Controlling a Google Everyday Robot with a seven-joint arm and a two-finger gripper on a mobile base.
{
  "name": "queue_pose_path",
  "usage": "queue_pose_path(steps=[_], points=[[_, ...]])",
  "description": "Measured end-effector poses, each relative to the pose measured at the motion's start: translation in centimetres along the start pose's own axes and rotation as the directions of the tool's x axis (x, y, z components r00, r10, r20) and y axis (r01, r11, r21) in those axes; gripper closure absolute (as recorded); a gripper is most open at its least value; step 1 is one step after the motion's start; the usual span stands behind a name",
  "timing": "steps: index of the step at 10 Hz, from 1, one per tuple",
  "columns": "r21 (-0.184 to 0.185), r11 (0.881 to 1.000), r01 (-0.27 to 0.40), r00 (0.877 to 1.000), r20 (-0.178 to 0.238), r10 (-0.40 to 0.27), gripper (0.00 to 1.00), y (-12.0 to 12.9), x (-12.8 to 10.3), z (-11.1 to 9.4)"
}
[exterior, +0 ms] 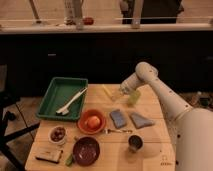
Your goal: Place banana in table surface
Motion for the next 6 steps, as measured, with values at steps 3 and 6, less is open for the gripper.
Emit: queue_pose_path(steps=[3, 6], points=[[-0.002, 1.000, -0.003, 1.000, 0.004, 0.003, 0.94, -0.39, 0.58, 0.33], [-0.005, 1.000, -0.007, 1.000, 0.009, 0.007, 0.93, -0.70, 1.12, 0.50]])
